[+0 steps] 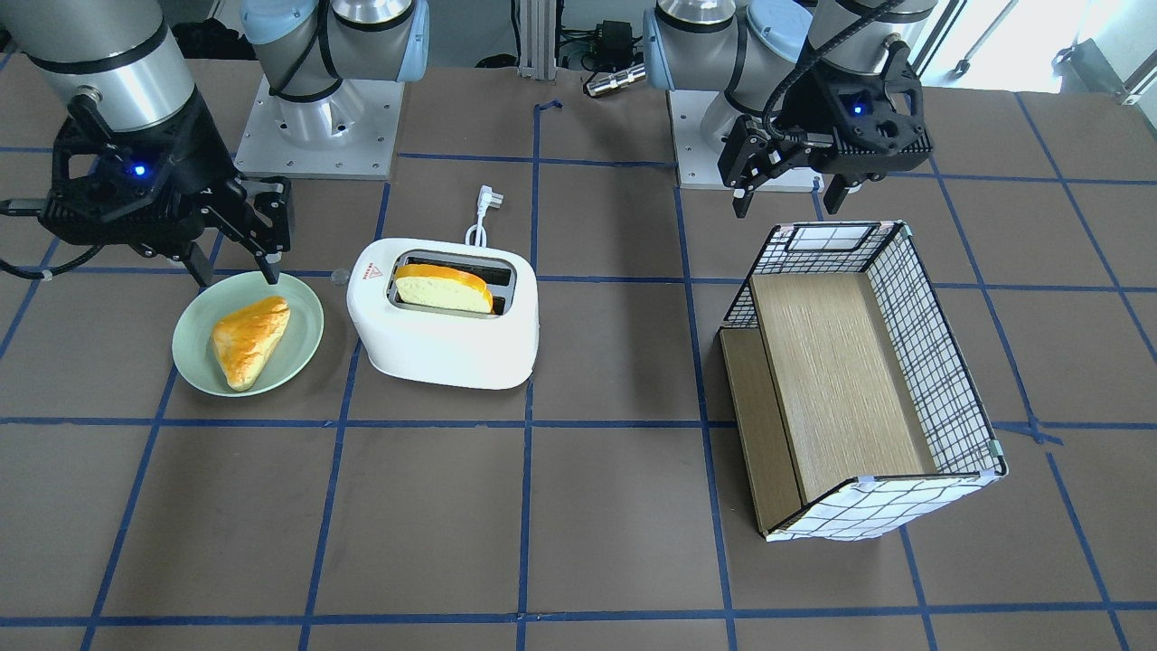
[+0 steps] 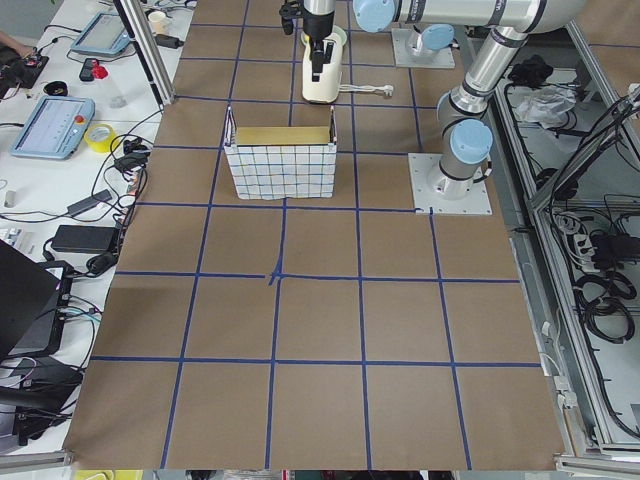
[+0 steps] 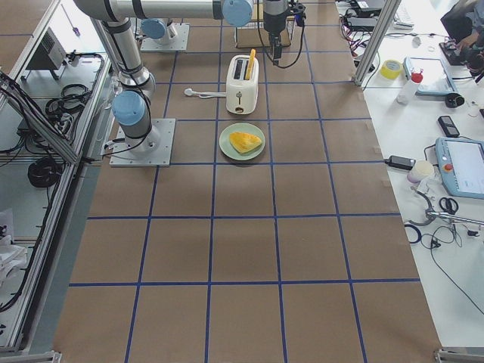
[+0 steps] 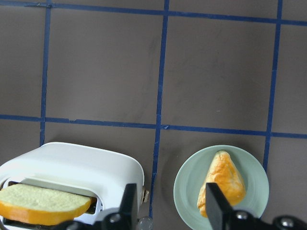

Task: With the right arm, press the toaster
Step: 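Lower the right gripper toward the toaster's side lever beside the plate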

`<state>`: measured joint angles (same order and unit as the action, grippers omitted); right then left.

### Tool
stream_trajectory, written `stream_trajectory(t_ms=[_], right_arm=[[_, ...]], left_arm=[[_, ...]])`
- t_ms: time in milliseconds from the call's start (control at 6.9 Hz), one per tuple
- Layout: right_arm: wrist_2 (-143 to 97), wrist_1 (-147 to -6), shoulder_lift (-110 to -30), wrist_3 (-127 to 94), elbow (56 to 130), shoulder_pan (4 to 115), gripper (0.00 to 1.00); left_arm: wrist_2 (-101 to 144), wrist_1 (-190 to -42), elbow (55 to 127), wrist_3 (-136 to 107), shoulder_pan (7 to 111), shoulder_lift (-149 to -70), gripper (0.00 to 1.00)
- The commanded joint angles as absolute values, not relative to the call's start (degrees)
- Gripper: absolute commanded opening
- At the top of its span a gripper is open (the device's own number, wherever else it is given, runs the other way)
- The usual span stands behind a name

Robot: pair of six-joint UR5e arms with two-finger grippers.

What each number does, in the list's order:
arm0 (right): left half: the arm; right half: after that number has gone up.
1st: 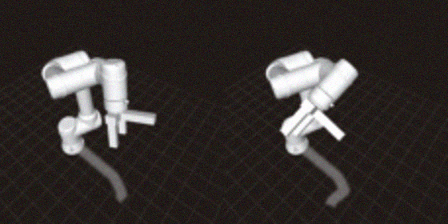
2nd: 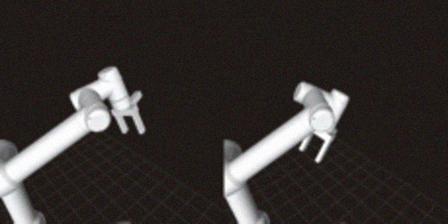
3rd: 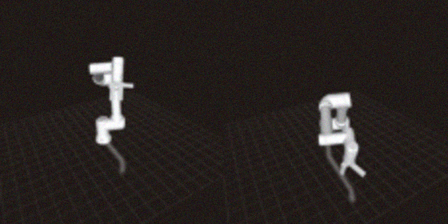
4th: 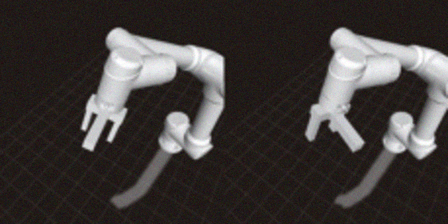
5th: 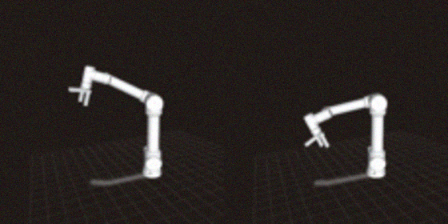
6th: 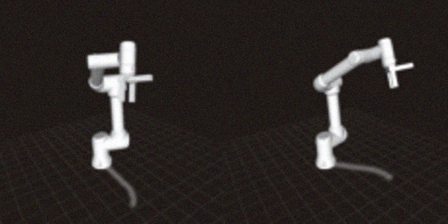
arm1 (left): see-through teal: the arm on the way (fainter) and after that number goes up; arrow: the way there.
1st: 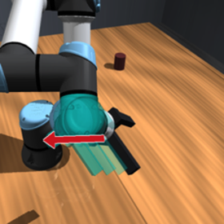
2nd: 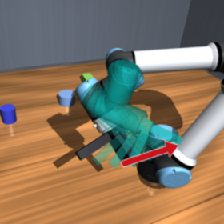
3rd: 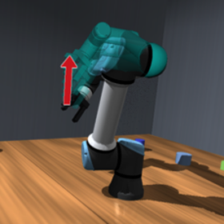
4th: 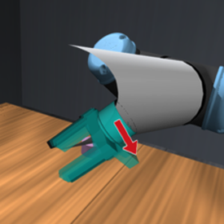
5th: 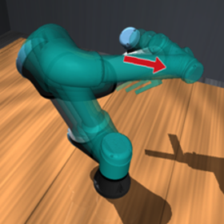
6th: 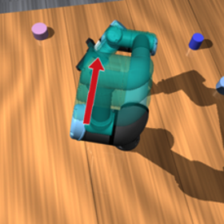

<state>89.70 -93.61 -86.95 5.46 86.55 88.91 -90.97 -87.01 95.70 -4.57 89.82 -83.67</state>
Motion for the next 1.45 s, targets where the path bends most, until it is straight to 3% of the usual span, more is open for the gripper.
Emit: stream_trajectory(t_ms=[0,435,1014,1304], right_arm=[[89.64,-89.04,-86.92,5.19,87.7,89.03,0.0],[90.09,-88.33,-88.15,4.4,99.02,88.68,0.0],[89.12,-95.53,-87.98,4.48,107.73,88.95,0.0],[89.65,-96.85,-87.89,4.83,108.37,88.86,0.0]], left_arm=[[-90.97,-87.01,95.71,-4.57,89.82,-83.67,1.0],[-90.97,-87.01,95.71,-4.57,89.82,-83.67,1.0],[-90.97,-87.01,95.71,-4.57,89.82,-83.67,1.0],[-90.97,-87.01,95.71,-4.57,89.82,-83.67,1.0]])
